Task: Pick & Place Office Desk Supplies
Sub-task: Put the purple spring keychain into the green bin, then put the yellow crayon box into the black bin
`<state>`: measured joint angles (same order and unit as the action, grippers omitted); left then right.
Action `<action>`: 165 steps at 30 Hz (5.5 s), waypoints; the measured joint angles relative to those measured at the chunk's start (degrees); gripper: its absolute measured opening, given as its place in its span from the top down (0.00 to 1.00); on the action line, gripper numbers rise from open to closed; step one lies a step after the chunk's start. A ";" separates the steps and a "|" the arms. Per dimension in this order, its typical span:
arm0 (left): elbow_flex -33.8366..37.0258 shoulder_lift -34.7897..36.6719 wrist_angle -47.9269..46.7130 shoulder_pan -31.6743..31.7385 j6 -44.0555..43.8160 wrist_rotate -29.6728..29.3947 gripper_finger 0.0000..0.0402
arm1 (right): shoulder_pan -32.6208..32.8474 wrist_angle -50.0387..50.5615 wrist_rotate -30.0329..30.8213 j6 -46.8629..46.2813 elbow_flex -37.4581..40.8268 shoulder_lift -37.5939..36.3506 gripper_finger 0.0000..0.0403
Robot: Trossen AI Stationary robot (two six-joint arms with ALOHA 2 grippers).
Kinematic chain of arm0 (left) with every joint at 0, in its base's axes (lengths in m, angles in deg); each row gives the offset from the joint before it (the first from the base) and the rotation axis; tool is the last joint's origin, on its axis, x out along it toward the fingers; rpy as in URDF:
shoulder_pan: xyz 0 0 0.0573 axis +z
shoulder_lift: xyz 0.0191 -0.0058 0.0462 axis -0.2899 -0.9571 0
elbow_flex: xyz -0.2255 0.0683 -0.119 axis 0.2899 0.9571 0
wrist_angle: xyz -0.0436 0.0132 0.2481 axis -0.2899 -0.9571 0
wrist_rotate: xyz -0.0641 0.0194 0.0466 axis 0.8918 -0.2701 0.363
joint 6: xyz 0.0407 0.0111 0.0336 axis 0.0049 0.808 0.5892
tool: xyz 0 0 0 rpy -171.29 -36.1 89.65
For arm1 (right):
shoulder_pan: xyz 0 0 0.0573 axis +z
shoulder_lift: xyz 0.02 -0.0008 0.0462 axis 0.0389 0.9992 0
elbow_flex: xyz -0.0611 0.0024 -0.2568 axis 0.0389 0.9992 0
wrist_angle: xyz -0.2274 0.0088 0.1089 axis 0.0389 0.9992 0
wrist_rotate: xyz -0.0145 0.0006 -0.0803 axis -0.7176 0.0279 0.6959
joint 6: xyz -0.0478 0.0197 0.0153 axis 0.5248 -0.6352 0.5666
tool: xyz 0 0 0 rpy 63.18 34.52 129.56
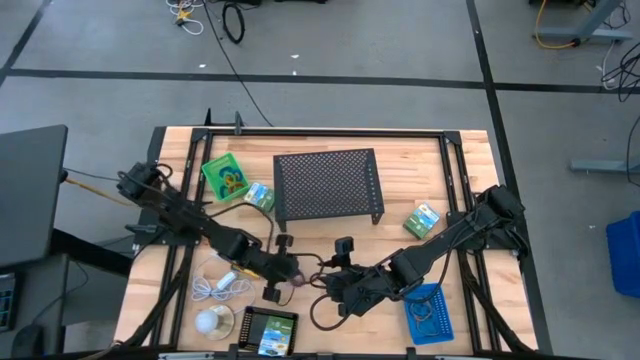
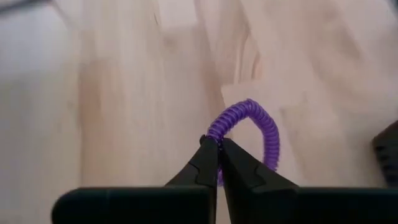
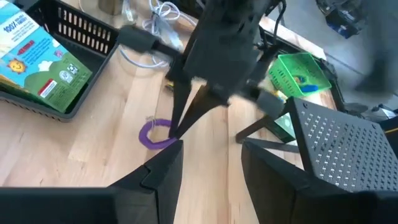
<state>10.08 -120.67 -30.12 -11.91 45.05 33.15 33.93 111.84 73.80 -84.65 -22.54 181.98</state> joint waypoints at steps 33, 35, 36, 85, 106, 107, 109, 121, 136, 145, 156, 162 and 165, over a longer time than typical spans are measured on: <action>34.35 49.49 28.22 -0.76 13.57 -10.46 0.98 | -5.42 -37.65 -34.83 21.75 5.27 -1.18 0.57; 34.86 51.89 26.02 0.71 11.86 -11.54 0.98 | -6.60 -40.54 -35.14 20.72 8.25 -2.85 0.57; 34.96 53.04 25.06 1.41 11.37 -12.29 0.98 | -7.12 -41.51 -35.13 20.12 10.02 -3.83 0.57; 34.83 59.23 -31.84 37.53 -35.35 -28.07 0.98 | -8.28 -59.38 -23.80 16.59 30.10 -12.90 0.57; 34.83 58.04 -26.79 37.50 -30.91 -27.30 0.63 | -8.26 -59.31 -23.80 16.58 30.10 -12.90 0.57; 34.83 58.04 -25.13 37.50 -29.41 -27.26 0.61 | -8.26 -59.31 -23.80 16.59 30.10 -12.90 0.57; 34.70 58.04 -21.17 37.35 -24.68 -25.57 0.58 | -8.26 -59.29 -23.80 16.84 30.10 -12.90 0.57; 26.61 52.65 -16.80 37.30 -2.73 1.49 0.50 | -8.26 -55.44 -23.80 17.41 30.12 -12.90 0.57; 26.63 33.81 -17.21 32.88 -0.34 8.54 0.49 | -8.26 -51.14 -23.58 15.49 30.12 -12.90 0.57; 22.79 30.00 -20.43 26.24 -4.40 13.31 0.49 | -8.26 -48.41 -23.47 14.02 30.12 -12.90 0.57; 12.15 28.33 -34.42 14.19 -7.97 18.67 0.49 | -8.10 -45.61 -23.62 11.92 30.12 -12.87 0.57; 10.98 28.12 -35.92 8.44 -10.87 18.85 0.49 | -7.72 -44.84 -23.65 10.08 30.12 -12.87 0.57; 10.98 28.12 -35.99 7.16 -12.75 13.72 0.50 | -7.57 -44.06 -23.62 8.79 30.12 -12.87 0.57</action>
<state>21.06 -92.55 -66.11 -4.75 32.30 46.88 26.36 67.78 50.18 -75.86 7.58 169.11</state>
